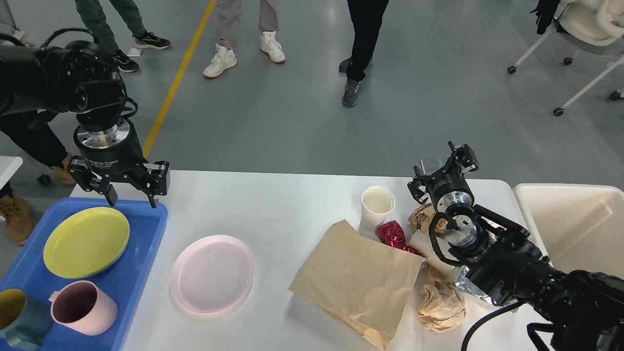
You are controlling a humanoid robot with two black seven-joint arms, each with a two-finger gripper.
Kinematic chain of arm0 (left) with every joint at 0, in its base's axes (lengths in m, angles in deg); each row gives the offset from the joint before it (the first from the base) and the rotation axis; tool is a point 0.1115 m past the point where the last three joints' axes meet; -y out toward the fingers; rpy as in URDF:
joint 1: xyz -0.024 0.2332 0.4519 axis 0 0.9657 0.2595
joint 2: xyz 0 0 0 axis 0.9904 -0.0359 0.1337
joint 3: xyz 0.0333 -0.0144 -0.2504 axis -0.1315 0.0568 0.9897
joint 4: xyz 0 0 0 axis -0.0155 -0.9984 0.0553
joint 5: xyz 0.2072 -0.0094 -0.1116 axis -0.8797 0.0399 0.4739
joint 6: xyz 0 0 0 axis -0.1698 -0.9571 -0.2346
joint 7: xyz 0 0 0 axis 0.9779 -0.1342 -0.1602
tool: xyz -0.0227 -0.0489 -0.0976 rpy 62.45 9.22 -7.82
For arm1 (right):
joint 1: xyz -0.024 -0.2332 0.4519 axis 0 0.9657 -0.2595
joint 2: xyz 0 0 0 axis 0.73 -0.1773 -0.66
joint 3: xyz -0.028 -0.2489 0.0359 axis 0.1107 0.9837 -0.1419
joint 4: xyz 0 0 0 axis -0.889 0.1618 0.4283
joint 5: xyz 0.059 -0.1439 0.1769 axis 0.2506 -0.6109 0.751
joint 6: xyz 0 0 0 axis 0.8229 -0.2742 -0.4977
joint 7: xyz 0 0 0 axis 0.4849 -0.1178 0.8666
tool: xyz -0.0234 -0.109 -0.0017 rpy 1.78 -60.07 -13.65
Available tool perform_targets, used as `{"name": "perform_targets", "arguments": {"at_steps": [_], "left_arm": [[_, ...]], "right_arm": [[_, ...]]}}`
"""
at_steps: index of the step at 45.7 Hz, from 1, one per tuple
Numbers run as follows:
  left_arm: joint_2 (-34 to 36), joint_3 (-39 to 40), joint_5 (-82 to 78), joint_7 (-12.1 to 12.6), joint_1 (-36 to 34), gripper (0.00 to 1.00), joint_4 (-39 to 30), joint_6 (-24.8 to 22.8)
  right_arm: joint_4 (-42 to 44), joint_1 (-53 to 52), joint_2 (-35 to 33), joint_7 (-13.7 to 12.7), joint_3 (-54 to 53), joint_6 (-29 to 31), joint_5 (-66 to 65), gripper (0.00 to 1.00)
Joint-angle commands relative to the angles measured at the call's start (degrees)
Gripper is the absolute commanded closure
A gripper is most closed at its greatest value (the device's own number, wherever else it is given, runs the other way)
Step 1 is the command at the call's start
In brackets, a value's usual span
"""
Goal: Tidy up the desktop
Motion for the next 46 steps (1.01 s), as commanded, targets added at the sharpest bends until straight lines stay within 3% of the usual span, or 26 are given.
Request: {"name": "perform_targets", "arguments": {"at_steps": [1, 11, 19, 28, 46], "left_arm": [[-0.11, -0.68, -0.01, 0.03, -5.4, 0.04, -4.47, -0.03], [-2.22, -1.3, 0.25, -0.15, -6.37, 0.04, -5.62, -0.03], [-5.47, -0.77, 0.42, -0.06, 2.14, 0.04, -1.49, 0.21], [-8.63, -0.33, 0.34, 0.55, 15.67, 0.04, 3.6, 18.21], [-10.84, 2.22, 0.34, 0.9, 30.28, 0.04, 12.22, 26.22]], "right_arm": [[0.0, 0.0, 0.0, 0.0, 0.0, 0.0, -0.01, 0.0], [0.0, 0.0, 0.0, 0.0, 0.0, 0.0, -0.01, 0.0], [0.0, 0.0, 0.0, 0.0, 0.0, 0.0, -0.01, 0.0], [0.0, 0.0, 0.0, 0.0, 0.0, 0.0, -0.01, 0.0], [0.0, 0.0, 0.0, 0.0, 0.0, 0.0, -0.01, 0.0]]}}
